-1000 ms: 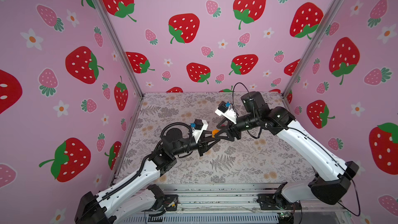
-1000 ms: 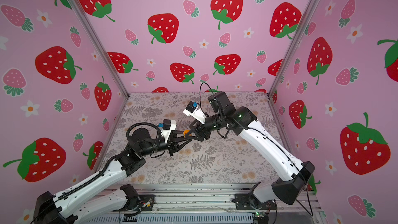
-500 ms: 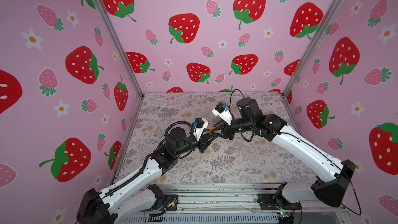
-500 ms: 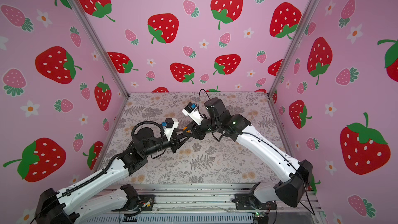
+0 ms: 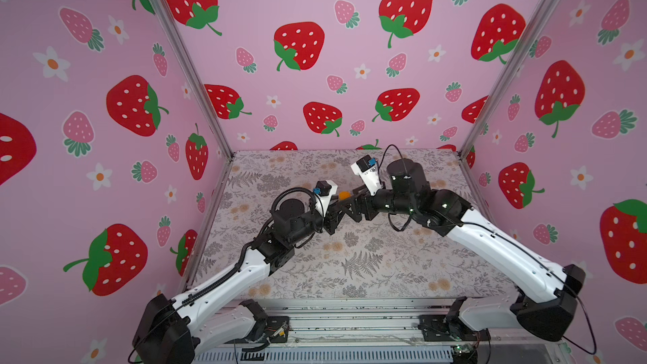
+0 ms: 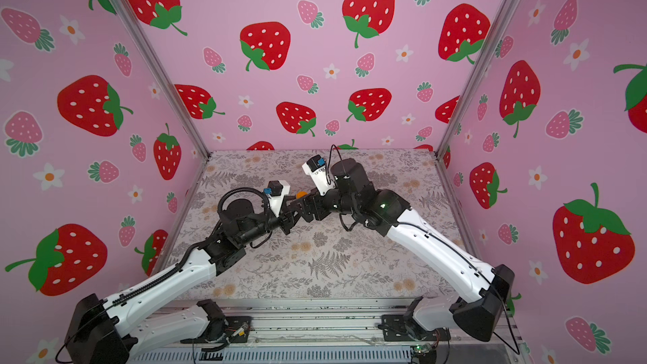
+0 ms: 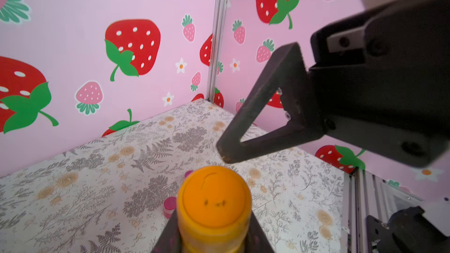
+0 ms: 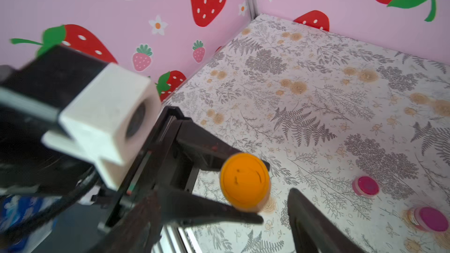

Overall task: Close the paint jar lid
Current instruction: Screw the lid onto the paint jar.

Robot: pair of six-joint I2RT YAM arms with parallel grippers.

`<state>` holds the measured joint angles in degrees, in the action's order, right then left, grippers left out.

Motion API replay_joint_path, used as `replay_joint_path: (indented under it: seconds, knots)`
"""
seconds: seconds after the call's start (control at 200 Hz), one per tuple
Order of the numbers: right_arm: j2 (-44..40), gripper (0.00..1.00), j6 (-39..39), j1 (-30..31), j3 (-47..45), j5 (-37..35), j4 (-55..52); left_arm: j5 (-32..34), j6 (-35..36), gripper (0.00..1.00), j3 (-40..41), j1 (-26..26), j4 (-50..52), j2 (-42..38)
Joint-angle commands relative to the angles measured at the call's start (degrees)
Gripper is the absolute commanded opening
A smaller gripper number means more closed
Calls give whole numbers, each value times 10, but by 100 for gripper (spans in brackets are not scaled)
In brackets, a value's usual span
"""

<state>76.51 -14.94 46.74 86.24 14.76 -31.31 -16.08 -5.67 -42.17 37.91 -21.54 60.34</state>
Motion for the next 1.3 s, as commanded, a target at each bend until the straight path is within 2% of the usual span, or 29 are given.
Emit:
replay_joint_path:
  seconds: [0.0,0.12,0.28,0.4,0.575,0.74,1.036,1.291]
  knots:
    - [-34,85,32,-65,54,114,-89,-78,-25,0,12,-6,-22,-38]
    - [-11,85,109,-101,108,208,-161,-130,-49,0,28,-5,-18,-57]
    - [46,84,211,-101,177,255,-237,-163,-56,0,24,-4,-3,-68]
    - [84,82,249,-85,206,260,-264,-171,-54,0,21,-3,0,-68]
    - [130,79,263,-55,225,242,-281,-167,-54,0,26,-1,-6,-68]
    - [129,76,270,-44,211,246,-272,-169,-51,0,24,-1,0,-70]
    - [131,61,273,-35,199,248,-268,-168,-49,0,23,0,1,-68]
    - [123,55,268,-31,175,248,-251,-167,-46,0,18,0,4,-67]
